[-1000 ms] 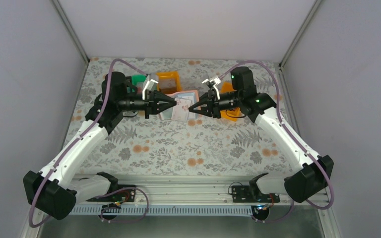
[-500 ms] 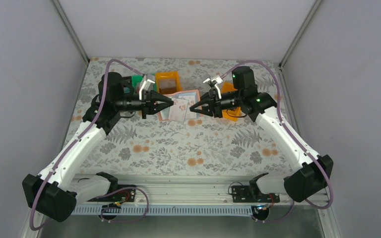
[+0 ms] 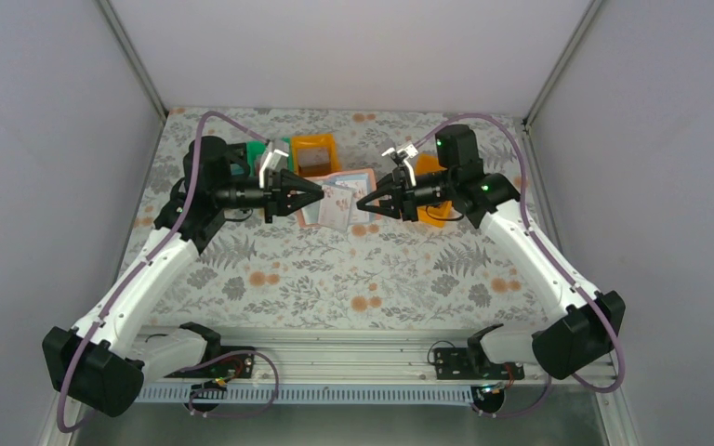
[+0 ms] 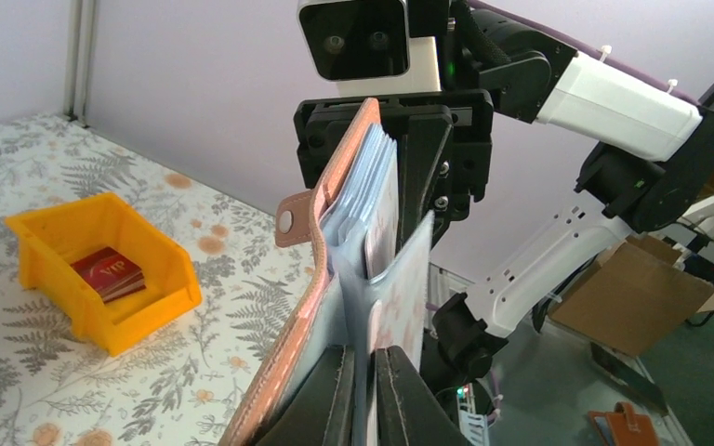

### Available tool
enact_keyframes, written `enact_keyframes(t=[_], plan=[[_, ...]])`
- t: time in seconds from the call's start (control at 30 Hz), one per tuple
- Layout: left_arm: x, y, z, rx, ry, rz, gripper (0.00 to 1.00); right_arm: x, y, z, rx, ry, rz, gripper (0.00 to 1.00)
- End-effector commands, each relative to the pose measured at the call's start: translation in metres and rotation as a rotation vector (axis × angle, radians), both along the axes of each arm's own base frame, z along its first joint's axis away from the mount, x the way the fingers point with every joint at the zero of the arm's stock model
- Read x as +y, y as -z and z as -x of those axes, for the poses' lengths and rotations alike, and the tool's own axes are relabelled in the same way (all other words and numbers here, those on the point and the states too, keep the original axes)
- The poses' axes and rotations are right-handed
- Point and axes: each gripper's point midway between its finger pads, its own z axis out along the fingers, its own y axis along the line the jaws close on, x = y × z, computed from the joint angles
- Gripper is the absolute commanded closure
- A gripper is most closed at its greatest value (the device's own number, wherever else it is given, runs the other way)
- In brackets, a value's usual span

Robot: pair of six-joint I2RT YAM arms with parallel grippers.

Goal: Take the credit cards out of the card holder

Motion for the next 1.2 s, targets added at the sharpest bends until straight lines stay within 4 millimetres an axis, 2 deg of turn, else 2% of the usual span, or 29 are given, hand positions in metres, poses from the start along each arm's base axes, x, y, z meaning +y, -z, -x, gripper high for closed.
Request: enact_keyframes(t=[0.0,0.13,0.27,0.37,0.5,0.6,0.77,1.17], plan=[[-0.002,-0.002,0.005,-0.025,0.016,0.010,0.90,-0.002,-0.014,0.006,-0.024,-0.045,-0.043,0.96],[-0.004,-0.003,0.001,-0.007,0.006,0.009,0.81,-0.002,-0.015,0.007,-0.023,-0.054,-0.044,0.96],[-0.006,0.000,0.000,0.009,0.006,0.007,0.80,-0.002,-0.014,0.007,-0.024,-0.055,-0.042,0.96],[-0.008,-0.002,0.003,0.001,0.028,0.012,0.85,-0.002,-0.014,0.007,-0.028,-0.055,-0.043,0.96],[-0.011,-0.004,0.006,-0.015,0.048,0.011,0.86,-0.002,-0.011,0.005,-0.022,-0.048,-0.035,0.96],[-0.011,-0.003,0.004,-0.011,0.036,0.004,0.97,-0.001,-0.011,0.005,-0.024,-0.050,-0.035,0.96],[-0.007,-0.001,0.004,0.012,0.029,-0.011,0.98,-0.004,-0.014,0.010,-0.048,-0.054,-0.037,0.96],[0.010,-0.002,0.003,-0.002,-0.014,-0.017,0.98,-0.016,-0.005,0.013,-0.036,-0.029,-0.010,0.96]])
